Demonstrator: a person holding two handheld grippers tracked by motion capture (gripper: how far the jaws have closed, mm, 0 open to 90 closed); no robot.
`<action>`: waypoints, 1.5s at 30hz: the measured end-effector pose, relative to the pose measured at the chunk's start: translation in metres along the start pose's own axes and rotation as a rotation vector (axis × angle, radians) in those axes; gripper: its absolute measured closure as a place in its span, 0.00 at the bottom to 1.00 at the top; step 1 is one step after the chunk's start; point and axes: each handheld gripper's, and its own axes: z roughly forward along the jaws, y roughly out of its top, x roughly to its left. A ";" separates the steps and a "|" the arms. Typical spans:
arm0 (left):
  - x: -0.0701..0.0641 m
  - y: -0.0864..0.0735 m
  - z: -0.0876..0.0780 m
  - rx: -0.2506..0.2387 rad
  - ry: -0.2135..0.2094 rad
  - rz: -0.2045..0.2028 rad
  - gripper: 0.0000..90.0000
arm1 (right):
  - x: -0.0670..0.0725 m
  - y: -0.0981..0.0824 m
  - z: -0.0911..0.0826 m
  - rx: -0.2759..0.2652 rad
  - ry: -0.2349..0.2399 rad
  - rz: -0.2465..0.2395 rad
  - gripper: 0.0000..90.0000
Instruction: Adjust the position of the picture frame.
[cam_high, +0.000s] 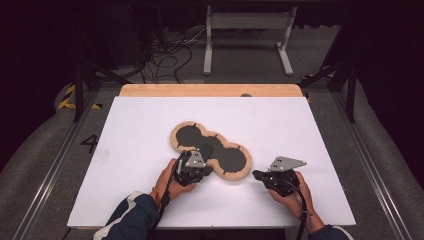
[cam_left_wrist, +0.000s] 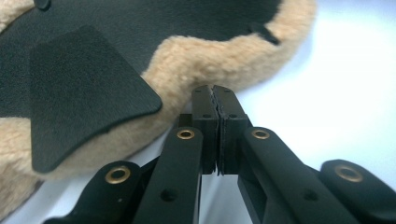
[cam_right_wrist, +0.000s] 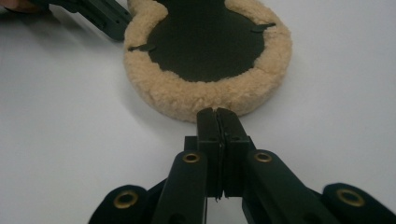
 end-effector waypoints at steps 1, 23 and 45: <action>0.001 -0.003 -0.010 0.001 0.006 0.014 0.98 | 0.002 0.000 -0.001 -0.002 0.001 -0.003 0.98; 0.103 -0.046 -0.072 -0.163 0.293 -0.289 0.97 | 0.055 0.013 0.027 0.007 0.080 -0.086 1.00; 0.141 -0.045 -0.032 -0.064 0.343 -0.384 0.94 | 0.057 0.009 0.042 0.049 0.034 -0.080 1.00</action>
